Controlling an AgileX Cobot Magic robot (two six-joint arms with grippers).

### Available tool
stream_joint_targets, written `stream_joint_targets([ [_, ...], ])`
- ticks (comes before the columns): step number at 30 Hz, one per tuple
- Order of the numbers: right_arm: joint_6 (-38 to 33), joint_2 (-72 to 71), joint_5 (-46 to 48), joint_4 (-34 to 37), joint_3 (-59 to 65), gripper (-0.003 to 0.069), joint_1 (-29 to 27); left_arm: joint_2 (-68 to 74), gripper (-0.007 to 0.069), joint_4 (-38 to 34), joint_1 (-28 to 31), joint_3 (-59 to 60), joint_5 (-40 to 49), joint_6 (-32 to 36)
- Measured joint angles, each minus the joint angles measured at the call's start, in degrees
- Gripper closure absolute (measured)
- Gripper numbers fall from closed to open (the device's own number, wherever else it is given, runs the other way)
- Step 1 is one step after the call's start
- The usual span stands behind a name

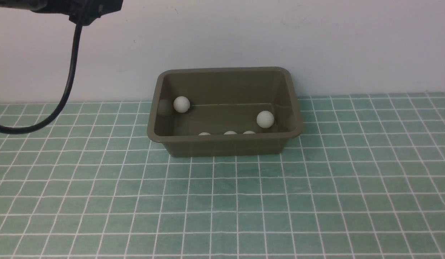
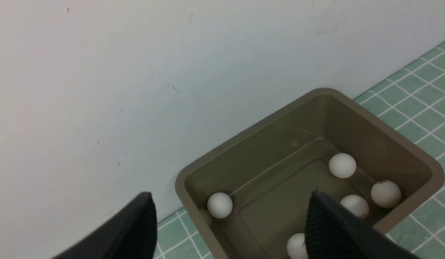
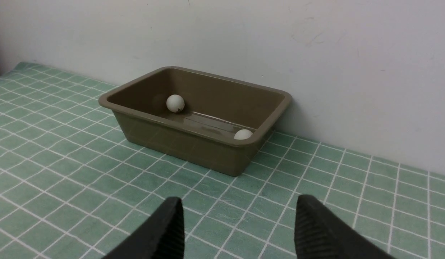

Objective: Put the table tennis balls in the box on the green coffee tablecloth.

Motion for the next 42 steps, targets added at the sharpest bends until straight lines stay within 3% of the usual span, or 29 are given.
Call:
stream_joint_targets([
  [5,0.1,0.0,-5.8,3.1,2.9,0.0274,0.0,0.0,0.0125,-0.5,0.0,0.0,0.0,0.0],
  [12,0.1,0.0,-14.7,-3.0,9.6,0.0274,0.0,0.0,0.0125,-0.5,0.0,0.0,0.1,0.0],
  [16,0.1,0.0,-15.2,-2.8,13.2,0.0274,0.0,0.0,0.0125,-0.5,0.0,0.0,0.1,0.0],
  [26,0.1,0.1,-15.2,5.9,19.4,0.0274,0.0,0.0,0.0125,-0.7,0.0,0.0,0.4,0.0],
  [42,0.1,0.1,-17.5,5.6,22.1,0.0274,0.0,0.0,0.0125,-0.7,0.0,0.0,0.4,0.0],
])
